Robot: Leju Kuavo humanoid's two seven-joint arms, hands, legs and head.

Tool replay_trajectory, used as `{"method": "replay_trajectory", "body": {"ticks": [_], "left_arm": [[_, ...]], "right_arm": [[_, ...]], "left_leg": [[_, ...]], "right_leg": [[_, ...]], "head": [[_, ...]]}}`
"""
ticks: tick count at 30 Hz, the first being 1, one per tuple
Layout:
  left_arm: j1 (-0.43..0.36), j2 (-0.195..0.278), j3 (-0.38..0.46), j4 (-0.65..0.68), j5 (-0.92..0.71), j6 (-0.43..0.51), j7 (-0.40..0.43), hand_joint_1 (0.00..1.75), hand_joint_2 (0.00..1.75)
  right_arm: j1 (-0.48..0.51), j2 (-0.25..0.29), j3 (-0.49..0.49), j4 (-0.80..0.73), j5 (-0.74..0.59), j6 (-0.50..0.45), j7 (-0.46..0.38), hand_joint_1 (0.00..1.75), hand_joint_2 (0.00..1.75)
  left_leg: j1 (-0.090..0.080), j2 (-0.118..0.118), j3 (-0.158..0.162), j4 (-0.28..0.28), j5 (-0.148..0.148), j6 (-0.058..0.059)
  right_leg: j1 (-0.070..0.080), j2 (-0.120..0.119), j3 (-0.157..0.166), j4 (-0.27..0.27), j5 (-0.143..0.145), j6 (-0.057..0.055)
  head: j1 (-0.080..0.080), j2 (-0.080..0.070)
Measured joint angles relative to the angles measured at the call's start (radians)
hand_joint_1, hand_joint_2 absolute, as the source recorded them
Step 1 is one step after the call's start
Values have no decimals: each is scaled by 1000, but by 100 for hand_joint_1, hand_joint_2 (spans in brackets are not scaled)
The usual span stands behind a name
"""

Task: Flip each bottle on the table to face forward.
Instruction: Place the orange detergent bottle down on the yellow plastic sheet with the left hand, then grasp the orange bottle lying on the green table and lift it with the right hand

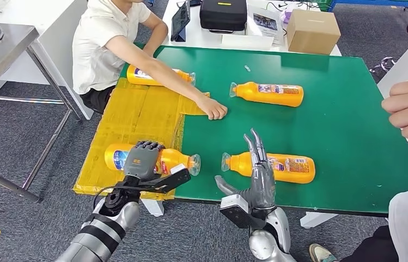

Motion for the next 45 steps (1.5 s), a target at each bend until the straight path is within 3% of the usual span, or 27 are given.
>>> {"method": "replay_trajectory", "body": {"ticks": [2,3,4,6,7,8,14,22,35,45], "left_arm": [[-36,-1,-1,50,-19,-65,8,171,175],[-53,-2,-1,75,-24,-88,10,161,175],[-70,-4,-2,99,-27,-108,11,129,175],[-100,-11,-2,142,-24,-143,10,47,175],[-115,-14,-2,162,-18,-161,7,14,175],[-132,-18,-2,182,-11,-180,2,1,175],[-217,-29,-2,287,44,-284,-32,0,175],[-251,-36,-2,350,101,-318,-61,0,175],[-255,-38,-7,362,184,-337,-103,0,175],[-202,-37,-38,285,242,-311,-162,0,175]], "right_arm": [[-2,1,0,0,-15,24,-4,0,175],[-3,3,0,0,-21,34,-7,0,175],[-4,4,0,0,-28,44,-10,0,175],[-6,7,0,2,-39,59,-17,0,175],[-7,9,0,3,-45,65,-20,0,175],[-9,10,0,6,-51,70,-23,0,175],[-20,16,0,25,-89,89,-44,0,175],[-25,21,-1,51,-110,93,-57,0,175],[-34,24,-1,87,-121,92,-72,0,175],[-32,23,-2,98,-129,87,-80,0,175]], "left_leg": [[0,0,0,0,0,0],[0,0,0,0,1,0],[0,0,0,0,1,0],[0,0,0,0,1,0],[0,-1,0,0,1,0],[0,-1,0,0,1,0],[0,-1,0,0,1,0],[0,-1,1,0,1,0],[0,-1,2,0,1,0],[0,-1,1,0,1,0]], "right_leg": [[0,0,0,0,0,0],[0,0,0,0,0,0],[0,0,0,0,0,0],[0,0,0,1,0,0],[0,-1,0,1,0,0],[0,-1,0,1,0,0],[0,-1,1,1,0,0],[0,-2,2,1,0,0],[0,-2,2,1,0,0],[0,-2,2,1,0,0]], "head": [[0,0],[0,0],[0,0],[0,0],[0,0],[0,0],[0,0],[0,0],[0,0],[0,0]]}}
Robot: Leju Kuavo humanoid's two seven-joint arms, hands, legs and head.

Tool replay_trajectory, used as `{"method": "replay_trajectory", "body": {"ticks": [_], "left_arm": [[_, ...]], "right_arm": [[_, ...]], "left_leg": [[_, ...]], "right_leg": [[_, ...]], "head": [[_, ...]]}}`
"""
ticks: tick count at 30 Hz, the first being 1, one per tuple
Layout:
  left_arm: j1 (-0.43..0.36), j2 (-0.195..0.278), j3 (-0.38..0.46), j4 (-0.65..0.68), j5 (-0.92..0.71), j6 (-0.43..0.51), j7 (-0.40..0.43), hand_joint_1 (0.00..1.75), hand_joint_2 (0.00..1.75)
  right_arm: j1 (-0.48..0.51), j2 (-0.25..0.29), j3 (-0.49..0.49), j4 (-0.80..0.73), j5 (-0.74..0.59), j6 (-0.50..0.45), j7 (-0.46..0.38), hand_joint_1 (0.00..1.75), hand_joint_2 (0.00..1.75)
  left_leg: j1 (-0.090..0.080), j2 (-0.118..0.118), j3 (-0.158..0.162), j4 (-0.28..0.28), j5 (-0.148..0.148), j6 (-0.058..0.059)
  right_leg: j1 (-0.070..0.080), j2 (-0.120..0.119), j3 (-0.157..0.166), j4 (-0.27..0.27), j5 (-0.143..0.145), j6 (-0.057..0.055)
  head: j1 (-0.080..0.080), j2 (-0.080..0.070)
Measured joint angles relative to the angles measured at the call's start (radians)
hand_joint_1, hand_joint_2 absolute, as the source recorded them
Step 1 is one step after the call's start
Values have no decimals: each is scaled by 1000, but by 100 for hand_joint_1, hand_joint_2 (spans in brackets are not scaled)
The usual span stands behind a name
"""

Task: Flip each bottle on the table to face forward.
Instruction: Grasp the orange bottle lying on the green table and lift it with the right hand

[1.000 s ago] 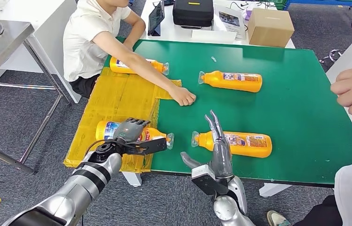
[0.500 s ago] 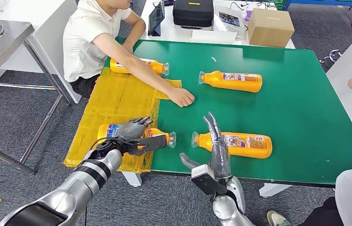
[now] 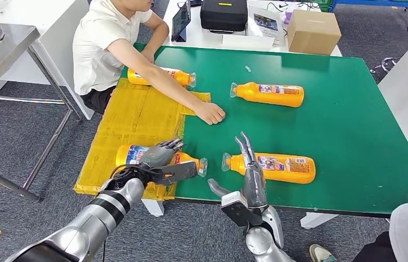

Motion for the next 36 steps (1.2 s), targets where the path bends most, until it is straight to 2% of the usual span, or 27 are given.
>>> {"method": "replay_trajectory", "body": {"ticks": [4,10,16,18,20,23,28,32,36], "left_arm": [[66,2,-26,-106,41,25,-29,0,175],[191,19,-78,-357,118,70,-72,0,175],[290,36,-116,-554,66,219,-114,0,175],[318,41,-126,-605,63,233,-123,0,175],[347,46,-136,-657,71,231,-137,0,175],[406,53,-143,-750,109,229,-153,0,175],[496,60,-134,-871,193,237,-178,0,175],[606,42,-81,-982,451,258,-218,0,175],[699,23,-22,-1079,664,269,-233,0,175]], "right_arm": [[13,0,-1,0,-3,-6,-5,0,175],[44,-5,-13,-3,-7,-17,-13,0,175],[64,-8,-23,-17,-5,-26,-16,0,175],[68,-11,-25,-22,37,-46,1,0,175],[72,-23,-26,-23,175,-78,72,0,175],[78,-69,-26,-18,431,-91,242,0,175],[94,-146,-34,-3,607,-86,390,0,175],[129,-218,-66,7,767,-99,530,0,175],[171,-277,-116,13,859,-124,608,0,175]], "left_leg": [[0,0,-1,0,0,0],[0,0,-2,0,0,0],[0,0,-2,0,0,0],[0,0,-2,0,0,0],[0,0,-2,0,0,0],[0,0,-2,0,-1,0],[-1,0,-3,0,-1,0],[-1,-1,-3,0,-2,0],[-1,-1,-4,0,-2,0]], "right_leg": [[0,0,-1,0,0,0],[0,0,-2,0,0,0],[0,0,-2,0,0,0],[0,0,-2,0,0,0],[0,0,-2,0,0,0],[0,0,-2,0,0,0],[-1,0,-3,-1,0,0],[-1,-1,-3,-1,-1,0],[-1,-1,-4,-1,-1,0]], "head": [[0,0],[0,0],[0,0],[0,0],[0,0],[0,0],[0,0],[0,0],[0,0]]}}
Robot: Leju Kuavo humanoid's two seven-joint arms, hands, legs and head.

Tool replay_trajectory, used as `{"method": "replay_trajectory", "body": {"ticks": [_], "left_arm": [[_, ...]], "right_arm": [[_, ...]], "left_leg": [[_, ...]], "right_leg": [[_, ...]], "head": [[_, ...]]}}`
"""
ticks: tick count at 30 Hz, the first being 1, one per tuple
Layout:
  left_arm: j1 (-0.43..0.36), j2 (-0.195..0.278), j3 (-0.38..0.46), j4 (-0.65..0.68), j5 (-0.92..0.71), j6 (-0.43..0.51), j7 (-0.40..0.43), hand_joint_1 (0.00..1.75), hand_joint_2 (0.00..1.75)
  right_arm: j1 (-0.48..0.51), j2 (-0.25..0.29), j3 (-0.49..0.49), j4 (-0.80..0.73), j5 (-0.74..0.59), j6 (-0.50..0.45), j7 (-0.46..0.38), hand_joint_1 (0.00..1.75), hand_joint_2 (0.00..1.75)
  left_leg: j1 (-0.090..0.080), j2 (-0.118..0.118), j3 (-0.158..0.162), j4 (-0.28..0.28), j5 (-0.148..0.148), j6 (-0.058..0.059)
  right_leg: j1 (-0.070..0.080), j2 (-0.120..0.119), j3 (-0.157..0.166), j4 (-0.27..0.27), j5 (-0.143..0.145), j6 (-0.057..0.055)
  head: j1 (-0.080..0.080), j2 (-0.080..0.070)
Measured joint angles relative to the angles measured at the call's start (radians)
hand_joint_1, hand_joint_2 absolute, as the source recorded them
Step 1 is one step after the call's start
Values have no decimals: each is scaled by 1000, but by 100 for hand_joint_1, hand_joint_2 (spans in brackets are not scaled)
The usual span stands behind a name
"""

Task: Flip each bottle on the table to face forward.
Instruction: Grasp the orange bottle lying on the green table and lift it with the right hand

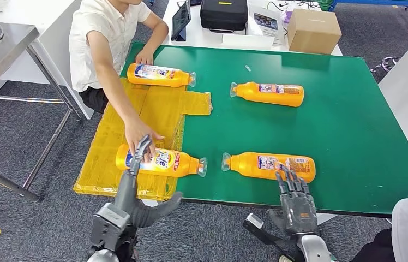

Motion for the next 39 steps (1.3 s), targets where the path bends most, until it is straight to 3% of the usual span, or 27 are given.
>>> {"method": "replay_trajectory", "body": {"ticks": [5,14,25,39], "left_arm": [[43,-8,19,-45,40,19,-10,0,175],[53,-13,15,-47,62,27,-18,0,175],[44,-13,-11,-47,93,29,-28,0,175],[37,-13,-16,-46,93,29,-29,0,175]], "right_arm": [[2,-26,-34,13,93,-25,47,0,175],[-32,-40,-51,37,154,-40,83,0,175],[-143,-57,-72,121,95,-43,21,0,175],[-169,-56,-76,164,92,-43,16,0,175]], "left_leg": [[0,1,1,0,0,0],[0,1,1,0,1,0],[0,1,2,0,1,1],[0,1,1,0,1,1]], "right_leg": [[0,0,0,0,0,0],[0,0,1,0,0,0],[0,0,1,0,1,0],[0,0,1,0,1,0]], "head": [[0,0],[0,0],[0,0],[0,0]]}}
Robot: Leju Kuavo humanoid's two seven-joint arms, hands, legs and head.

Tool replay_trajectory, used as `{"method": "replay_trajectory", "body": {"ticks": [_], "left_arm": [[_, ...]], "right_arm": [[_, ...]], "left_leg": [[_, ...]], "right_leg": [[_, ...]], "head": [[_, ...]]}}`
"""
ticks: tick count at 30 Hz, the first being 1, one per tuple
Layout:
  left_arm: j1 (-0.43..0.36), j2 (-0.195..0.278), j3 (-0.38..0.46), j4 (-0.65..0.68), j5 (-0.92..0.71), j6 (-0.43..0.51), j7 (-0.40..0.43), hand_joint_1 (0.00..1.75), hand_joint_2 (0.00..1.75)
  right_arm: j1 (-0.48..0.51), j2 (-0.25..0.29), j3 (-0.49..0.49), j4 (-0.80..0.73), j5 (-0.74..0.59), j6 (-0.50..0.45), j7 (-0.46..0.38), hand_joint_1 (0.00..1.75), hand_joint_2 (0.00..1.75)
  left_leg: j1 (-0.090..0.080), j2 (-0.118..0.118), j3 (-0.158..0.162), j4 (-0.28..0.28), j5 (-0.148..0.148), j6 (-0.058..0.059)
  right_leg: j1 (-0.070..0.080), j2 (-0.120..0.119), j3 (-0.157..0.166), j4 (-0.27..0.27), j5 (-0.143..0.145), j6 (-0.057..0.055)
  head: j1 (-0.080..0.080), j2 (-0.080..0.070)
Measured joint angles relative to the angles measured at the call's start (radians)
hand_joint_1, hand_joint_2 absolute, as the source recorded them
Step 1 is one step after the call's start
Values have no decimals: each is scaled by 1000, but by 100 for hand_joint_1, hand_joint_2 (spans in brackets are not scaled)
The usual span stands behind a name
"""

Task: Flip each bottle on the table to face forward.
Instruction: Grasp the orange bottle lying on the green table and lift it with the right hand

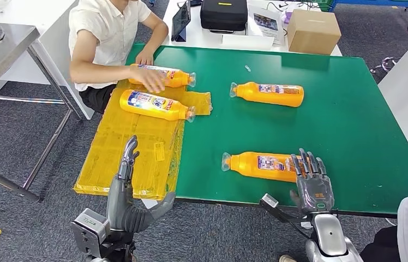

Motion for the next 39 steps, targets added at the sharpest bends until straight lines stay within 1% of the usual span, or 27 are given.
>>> {"method": "replay_trajectory", "body": {"ticks": [5,8,11,15,22,29,30,33,34,35,36,39], "left_arm": [[-3,0,-1,1,9,-5,2,0,175],[-8,1,-5,6,17,-16,8,0,175],[-15,1,-15,15,28,-27,18,0,175],[-25,2,-23,27,35,-36,25,0,175],[-49,3,-28,49,43,-58,37,0,175],[-73,3,-43,73,49,-71,41,0,175],[-76,3,-44,76,50,-71,42,0,175],[-81,3,-45,84,54,-72,43,0,175],[-84,3,-46,87,56,-73,44,0,175],[-87,3,-47,90,59,-73,44,0,175],[-90,3,-48,92,62,-74,45,0,175],[-95,3,-50,99,67,-76,46,0,175]], "right_arm": [[-18,-1,-1,28,-24,0,-1,0,175],[-44,-3,-6,67,-82,7,-26,0,175],[-71,-1,-12,116,-138,33,-55,0,175],[-115,2,-16,191,-168,57,-61,0,175],[-207,10,-25,332,-206,31,-93,0,175],[-271,28,-35,429,-236,27,-118,0,175],[-278,31,-36,440,-241,28,-120,3,175],[-294,37,-41,469,-251,37,-127,89,175],[-299,39,-41,481,-254,41,-132,113,175],[-304,41,-42,493,-257,48,-139,113,175],[-309,42,-43,505,-261,55,-145,122,175],[-320,45,-45,530,-269,70,-156,164,175]], "left_leg": [[0,0,0,0,0,0],[0,0,0,0,0,0],[0,0,0,0,0,0],[0,1,1,0,0,0],[0,1,3,0,1,1],[0,1,6,0,1,1],[0,1,6,0,1,1],[0,1,7,0,1,1],[0,1,7,0,1,1],[0,1,7,0,1,1],[0,2,7,0,1,1],[0,2,8,0,1,1]], "right_leg": [[0,0,0,0,0,0],[0,0,0,0,0,0],[0,0,0,0,0,0],[0,0,0,0,0,0],[0,0,2,0,1,0],[0,1,5,0,1,0],[0,1,5,0,1,0],[0,1,5,0,1,0],[0,1,5,0,1,0],[0,1,5,0,1,0],[0,1,6,0,1,0],[0,1,6,0,1,-1]], "head": [[0,0],[0,0],[0,0],[0,0],[0,0],[0,0],[0,0],[0,0],[0,0],[0,0],[0,0],[0,0]]}}
